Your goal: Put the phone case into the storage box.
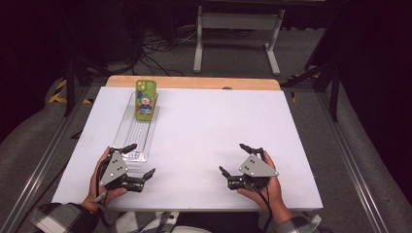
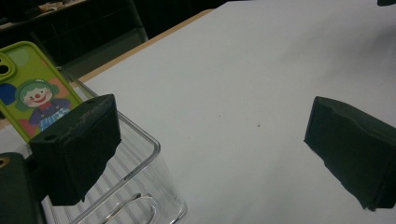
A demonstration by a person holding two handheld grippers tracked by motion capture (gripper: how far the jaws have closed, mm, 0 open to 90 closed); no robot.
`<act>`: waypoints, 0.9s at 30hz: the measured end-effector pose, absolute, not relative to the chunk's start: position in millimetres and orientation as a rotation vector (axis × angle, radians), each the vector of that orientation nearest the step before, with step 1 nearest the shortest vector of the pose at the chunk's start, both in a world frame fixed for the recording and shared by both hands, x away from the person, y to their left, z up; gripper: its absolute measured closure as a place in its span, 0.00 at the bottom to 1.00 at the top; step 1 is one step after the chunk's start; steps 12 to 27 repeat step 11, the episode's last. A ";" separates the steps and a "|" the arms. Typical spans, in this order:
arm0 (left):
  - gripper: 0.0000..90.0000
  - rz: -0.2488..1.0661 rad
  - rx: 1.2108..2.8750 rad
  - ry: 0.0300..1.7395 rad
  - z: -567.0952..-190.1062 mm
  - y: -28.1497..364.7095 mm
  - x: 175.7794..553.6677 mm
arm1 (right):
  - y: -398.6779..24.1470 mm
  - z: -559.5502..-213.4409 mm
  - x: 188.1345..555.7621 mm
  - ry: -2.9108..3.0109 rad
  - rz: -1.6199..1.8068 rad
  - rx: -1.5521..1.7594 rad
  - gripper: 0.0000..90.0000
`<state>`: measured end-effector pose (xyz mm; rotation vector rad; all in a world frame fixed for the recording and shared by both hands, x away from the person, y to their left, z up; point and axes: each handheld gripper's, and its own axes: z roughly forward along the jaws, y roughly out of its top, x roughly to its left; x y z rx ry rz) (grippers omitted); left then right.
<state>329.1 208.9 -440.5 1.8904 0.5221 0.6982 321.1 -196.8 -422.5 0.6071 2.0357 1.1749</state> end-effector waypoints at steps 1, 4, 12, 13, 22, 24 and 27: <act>0.04 0.705 1.893 0.522 -440.5 209.3 329.8 | -196.9 -422.8 321.4 2.038 1.174 0.608 0.08; 0.05 0.687 1.882 0.535 -440.0 208.8 329.6 | -197.4 -423.8 321.8 2.042 1.173 0.613 0.08; 0.05 0.726 1.906 0.525 -439.3 204.9 328.8 | -200.7 -423.5 321.2 2.043 1.178 0.620 0.08; 0.05 0.726 1.906 0.525 -439.3 204.9 328.8 | -200.7 -423.5 321.2 2.043 1.178 0.620 0.08; 0.05 0.726 1.906 0.525 -439.3 204.9 328.8 | -200.7 -423.5 321.2 2.043 1.178 0.620 0.08; 0.05 0.726 1.906 0.525 -439.3 204.9 328.8 | -200.7 -423.5 321.2 2.043 1.178 0.620 0.08; 0.05 0.726 1.906 0.525 -439.3 204.9 328.8 | -200.7 -423.5 321.2 2.043 1.178 0.620 0.08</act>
